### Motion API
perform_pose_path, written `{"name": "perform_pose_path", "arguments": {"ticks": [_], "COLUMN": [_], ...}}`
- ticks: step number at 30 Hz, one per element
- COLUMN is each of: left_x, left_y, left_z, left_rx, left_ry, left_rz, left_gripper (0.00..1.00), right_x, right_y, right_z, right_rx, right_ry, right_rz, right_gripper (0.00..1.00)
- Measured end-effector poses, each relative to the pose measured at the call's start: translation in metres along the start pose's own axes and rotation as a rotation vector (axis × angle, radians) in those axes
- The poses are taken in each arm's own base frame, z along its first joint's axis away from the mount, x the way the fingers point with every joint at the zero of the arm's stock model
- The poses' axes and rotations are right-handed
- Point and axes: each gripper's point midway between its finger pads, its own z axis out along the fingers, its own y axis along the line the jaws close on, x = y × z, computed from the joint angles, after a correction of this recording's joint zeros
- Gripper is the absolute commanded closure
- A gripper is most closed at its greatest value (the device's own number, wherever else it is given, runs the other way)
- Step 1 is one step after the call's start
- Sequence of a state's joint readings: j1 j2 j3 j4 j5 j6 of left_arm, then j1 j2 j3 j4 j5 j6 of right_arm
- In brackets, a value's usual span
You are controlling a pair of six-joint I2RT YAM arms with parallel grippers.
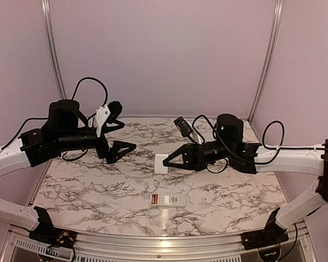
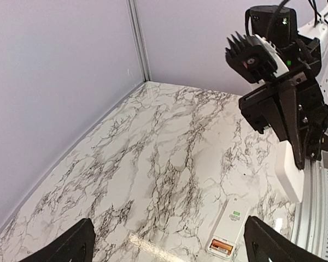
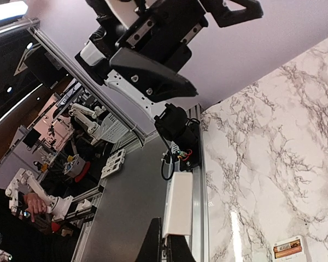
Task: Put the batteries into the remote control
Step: Pass from the right arm to the left
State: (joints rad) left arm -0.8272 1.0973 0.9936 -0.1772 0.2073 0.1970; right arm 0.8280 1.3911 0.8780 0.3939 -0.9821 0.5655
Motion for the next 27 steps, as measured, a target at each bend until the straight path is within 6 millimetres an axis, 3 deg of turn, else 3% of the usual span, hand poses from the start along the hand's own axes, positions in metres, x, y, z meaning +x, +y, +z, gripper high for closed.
{"name": "perform_pose_path", "arguments": {"ticks": [4,8,12,16,24,27], "left_x": [0.040,0.064,0.073,0.097,0.117,0.125], "left_y": [-0.033,-0.062,-0.074,-0.085,-0.091,-0.094], "left_z": [0.007,0.010,0.017,0.033,0.055,0.062], "left_rx": [0.063,0.137,0.175,0.223,0.269,0.288], "left_ry": [0.097,0.150,0.171,0.239,0.308,0.330], "left_rz": [0.141,0.268,0.353,0.408,0.459,0.467], "left_gripper": [0.01,0.01,0.03,0.09,0.13,0.20], "right_x": [0.020,0.036,0.049,0.055,0.060,0.064], "right_y": [-0.033,-0.056,-0.075,-0.087,-0.095,-0.098], "right_z": [0.007,0.014,0.019,0.024,0.028,0.030], "right_rx": [0.037,0.052,0.053,0.050,0.043,0.041], "right_ry": [0.008,0.012,0.005,0.000,-0.002,-0.001], "right_rz": [0.144,0.249,0.322,0.368,0.398,0.415], "right_gripper": [1.00,1.00,1.00,1.00,1.00,1.00]}}
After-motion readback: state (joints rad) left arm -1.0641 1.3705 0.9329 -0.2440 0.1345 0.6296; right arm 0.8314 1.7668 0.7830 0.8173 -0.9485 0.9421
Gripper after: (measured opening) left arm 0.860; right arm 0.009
